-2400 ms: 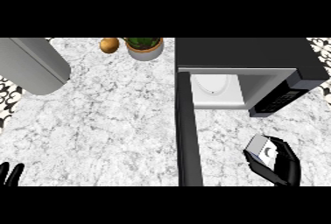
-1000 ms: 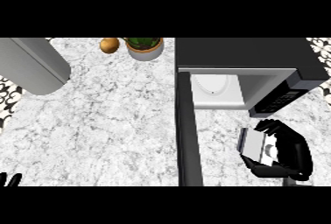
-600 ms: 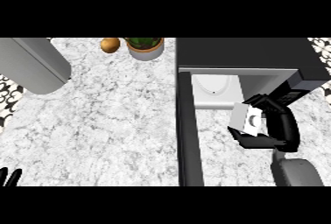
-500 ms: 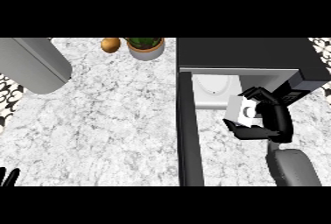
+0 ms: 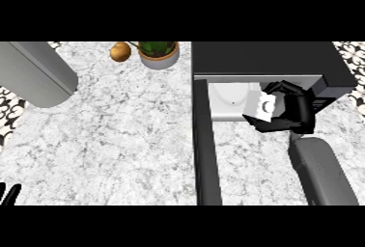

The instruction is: Pick up the milk, place it into the microwave and close the microwave

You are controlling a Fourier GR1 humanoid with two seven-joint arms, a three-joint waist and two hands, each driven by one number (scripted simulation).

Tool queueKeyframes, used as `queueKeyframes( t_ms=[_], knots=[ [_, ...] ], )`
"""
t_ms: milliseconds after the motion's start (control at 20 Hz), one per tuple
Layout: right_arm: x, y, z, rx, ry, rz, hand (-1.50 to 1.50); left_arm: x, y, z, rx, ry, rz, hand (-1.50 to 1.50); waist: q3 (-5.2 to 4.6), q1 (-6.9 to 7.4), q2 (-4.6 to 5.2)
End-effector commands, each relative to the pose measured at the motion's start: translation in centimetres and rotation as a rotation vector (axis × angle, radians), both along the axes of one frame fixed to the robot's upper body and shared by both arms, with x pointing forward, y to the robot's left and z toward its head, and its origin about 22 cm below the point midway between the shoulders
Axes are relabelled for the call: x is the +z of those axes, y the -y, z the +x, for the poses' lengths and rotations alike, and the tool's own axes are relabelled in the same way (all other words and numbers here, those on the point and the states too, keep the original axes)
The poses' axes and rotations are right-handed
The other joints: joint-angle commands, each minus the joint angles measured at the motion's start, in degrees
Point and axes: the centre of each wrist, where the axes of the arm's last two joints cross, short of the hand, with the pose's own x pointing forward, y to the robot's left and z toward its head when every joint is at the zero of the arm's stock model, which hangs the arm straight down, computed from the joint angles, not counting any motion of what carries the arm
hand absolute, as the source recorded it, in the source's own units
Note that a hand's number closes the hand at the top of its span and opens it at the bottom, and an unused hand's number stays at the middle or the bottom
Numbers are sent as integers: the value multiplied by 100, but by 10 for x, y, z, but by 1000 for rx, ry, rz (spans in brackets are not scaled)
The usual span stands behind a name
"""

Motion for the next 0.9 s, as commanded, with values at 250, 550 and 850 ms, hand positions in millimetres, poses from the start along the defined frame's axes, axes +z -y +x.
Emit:
queueKeyframes(
  t_ms=[250,550,850],
  knots=[
    [26,-24,48,-49,-32,-99,150,0,-3,19,-42,26,2,-150,-31,405,235],
    [26,-11,46,-145,34,-188,150,0,-3,21,-89,14,7,-150,-40,613,277],
    [19,-2,40,-230,34,-138,150,0,3,26,-112,11,16,-150,-34,781,314]
  ],
)
